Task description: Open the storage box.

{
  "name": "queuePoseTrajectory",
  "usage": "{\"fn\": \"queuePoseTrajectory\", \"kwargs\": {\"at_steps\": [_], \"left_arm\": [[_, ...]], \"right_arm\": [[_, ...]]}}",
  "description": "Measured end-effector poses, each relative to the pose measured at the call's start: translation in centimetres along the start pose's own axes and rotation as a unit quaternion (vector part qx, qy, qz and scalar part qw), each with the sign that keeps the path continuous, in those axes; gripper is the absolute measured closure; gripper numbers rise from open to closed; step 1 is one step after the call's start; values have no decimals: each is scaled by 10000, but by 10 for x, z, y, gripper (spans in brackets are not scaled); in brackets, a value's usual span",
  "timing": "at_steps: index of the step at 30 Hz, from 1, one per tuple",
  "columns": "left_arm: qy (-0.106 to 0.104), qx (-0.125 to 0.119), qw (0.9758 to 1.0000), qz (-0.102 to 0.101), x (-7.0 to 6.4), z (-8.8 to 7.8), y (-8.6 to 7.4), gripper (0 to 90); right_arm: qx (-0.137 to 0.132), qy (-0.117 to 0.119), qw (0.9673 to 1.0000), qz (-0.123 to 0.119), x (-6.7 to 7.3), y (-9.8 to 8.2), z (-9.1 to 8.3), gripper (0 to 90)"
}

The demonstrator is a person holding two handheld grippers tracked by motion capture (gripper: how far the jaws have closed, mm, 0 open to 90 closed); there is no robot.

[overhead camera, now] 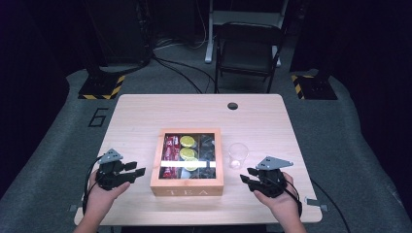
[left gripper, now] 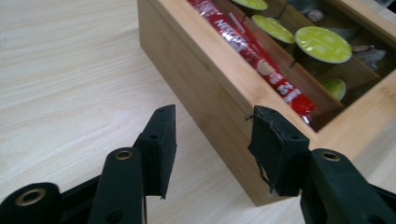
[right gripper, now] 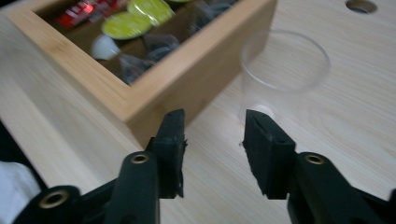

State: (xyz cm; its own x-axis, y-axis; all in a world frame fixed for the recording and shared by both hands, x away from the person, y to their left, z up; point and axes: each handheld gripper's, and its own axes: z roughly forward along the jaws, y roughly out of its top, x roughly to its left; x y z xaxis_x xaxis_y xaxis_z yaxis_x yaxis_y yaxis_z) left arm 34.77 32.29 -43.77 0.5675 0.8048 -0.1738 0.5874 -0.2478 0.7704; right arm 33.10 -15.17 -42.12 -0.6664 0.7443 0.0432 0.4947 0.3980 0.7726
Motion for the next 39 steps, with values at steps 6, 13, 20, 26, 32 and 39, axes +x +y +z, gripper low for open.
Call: {"fn": "queuePoseTrajectory", "kwargs": {"at_steps": [6, 13, 20, 26, 32, 39], "left_arm": [[-221, -166, 9994, 225, -16, -10, -6, 533], [-629, -229, 9969, 405, -22, -13, -23, 556], [-608, -184, 9961, 615, -16, -12, -29, 579], [-593, -131, 9966, 559, -13, -7, -33, 578], [-586, -102, 9965, 583, -13, -4, -34, 590], [-659, -24, 9958, 627, -13, -2, -34, 605]], "right_arm": [[-243, 229, 9993, -168, 20, 10, -4, 631], [-244, 444, 9975, -491, 34, -4, 11, 742], [110, 690, 9952, -687, 39, -21, 31, 759], [177, 588, 9943, -874, 46, -21, 39, 823], [188, 560, 9956, -727, 44, -22, 43, 854], [218, 647, 9954, -677, 41, -23, 47, 873]]}}
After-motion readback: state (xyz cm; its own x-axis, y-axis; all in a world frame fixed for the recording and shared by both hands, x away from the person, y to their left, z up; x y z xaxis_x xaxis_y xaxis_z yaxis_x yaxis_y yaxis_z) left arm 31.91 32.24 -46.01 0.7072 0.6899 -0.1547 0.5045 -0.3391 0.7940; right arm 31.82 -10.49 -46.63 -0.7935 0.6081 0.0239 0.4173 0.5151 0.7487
